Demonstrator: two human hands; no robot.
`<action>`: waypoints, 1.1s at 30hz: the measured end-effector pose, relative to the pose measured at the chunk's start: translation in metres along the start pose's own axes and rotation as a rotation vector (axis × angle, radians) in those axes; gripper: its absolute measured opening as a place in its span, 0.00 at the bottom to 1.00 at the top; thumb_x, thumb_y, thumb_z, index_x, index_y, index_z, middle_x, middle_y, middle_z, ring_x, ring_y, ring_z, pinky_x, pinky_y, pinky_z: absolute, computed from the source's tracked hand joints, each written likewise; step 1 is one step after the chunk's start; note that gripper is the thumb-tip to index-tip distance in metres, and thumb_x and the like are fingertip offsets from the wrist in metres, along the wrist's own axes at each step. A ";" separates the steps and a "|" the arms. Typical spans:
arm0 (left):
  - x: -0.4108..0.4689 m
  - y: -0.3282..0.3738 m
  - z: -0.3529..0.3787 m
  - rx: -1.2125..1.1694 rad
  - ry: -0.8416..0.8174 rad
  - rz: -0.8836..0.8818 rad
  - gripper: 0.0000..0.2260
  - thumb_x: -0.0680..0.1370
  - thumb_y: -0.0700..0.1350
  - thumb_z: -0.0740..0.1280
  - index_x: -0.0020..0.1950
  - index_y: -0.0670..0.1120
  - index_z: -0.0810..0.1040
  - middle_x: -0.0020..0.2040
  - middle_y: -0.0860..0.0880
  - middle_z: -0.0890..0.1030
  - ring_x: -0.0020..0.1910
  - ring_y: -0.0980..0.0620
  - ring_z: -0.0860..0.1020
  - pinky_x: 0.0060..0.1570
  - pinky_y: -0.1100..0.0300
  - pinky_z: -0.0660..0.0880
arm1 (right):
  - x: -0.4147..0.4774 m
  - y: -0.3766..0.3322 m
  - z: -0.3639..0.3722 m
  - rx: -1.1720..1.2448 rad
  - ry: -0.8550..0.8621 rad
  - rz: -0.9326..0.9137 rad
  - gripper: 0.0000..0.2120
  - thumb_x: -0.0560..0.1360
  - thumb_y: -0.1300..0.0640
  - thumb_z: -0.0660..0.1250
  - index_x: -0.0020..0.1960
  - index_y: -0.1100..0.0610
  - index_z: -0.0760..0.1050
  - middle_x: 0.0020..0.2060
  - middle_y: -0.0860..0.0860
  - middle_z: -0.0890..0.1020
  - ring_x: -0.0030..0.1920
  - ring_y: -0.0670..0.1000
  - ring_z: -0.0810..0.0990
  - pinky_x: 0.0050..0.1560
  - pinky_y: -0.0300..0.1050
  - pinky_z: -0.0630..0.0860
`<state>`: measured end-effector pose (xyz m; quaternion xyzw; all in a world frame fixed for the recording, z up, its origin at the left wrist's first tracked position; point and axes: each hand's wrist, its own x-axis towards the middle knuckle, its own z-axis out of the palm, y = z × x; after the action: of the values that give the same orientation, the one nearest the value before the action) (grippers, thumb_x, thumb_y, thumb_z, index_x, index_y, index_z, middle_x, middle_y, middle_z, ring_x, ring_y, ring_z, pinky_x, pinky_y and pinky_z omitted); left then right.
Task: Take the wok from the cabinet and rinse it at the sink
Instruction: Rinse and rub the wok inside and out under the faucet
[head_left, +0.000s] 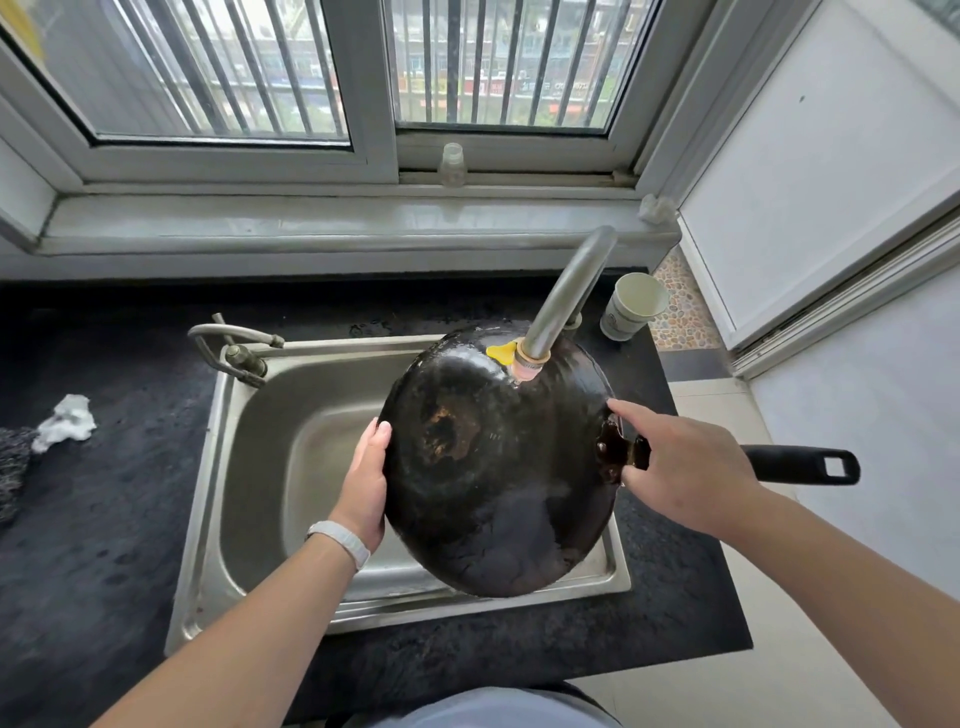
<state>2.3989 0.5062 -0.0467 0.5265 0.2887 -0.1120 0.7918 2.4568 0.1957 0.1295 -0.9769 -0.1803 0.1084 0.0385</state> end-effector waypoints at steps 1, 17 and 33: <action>0.000 0.000 0.001 0.003 -0.007 -0.004 0.31 0.74 0.70 0.64 0.72 0.56 0.77 0.69 0.50 0.81 0.69 0.49 0.78 0.70 0.47 0.71 | -0.001 0.001 0.000 0.000 -0.003 0.006 0.34 0.74 0.50 0.70 0.77 0.45 0.63 0.53 0.45 0.86 0.51 0.52 0.84 0.49 0.45 0.79; 0.003 0.007 -0.039 -0.032 0.074 -0.073 0.33 0.72 0.68 0.71 0.72 0.53 0.77 0.68 0.48 0.81 0.68 0.47 0.79 0.71 0.45 0.72 | 0.009 -0.021 0.025 0.080 -0.110 0.072 0.34 0.73 0.50 0.69 0.76 0.44 0.63 0.57 0.47 0.85 0.56 0.54 0.82 0.54 0.48 0.77; -0.021 0.055 -0.051 0.025 0.282 0.075 0.36 0.71 0.61 0.69 0.78 0.54 0.69 0.71 0.55 0.76 0.69 0.55 0.75 0.74 0.51 0.69 | 0.057 -0.045 0.025 0.267 -0.142 0.075 0.32 0.70 0.52 0.71 0.73 0.44 0.69 0.56 0.48 0.84 0.56 0.55 0.81 0.51 0.47 0.75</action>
<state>2.3911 0.5725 -0.0067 0.5571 0.3758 -0.0108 0.7405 2.4876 0.2595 0.0985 -0.9590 -0.1299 0.2014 0.1509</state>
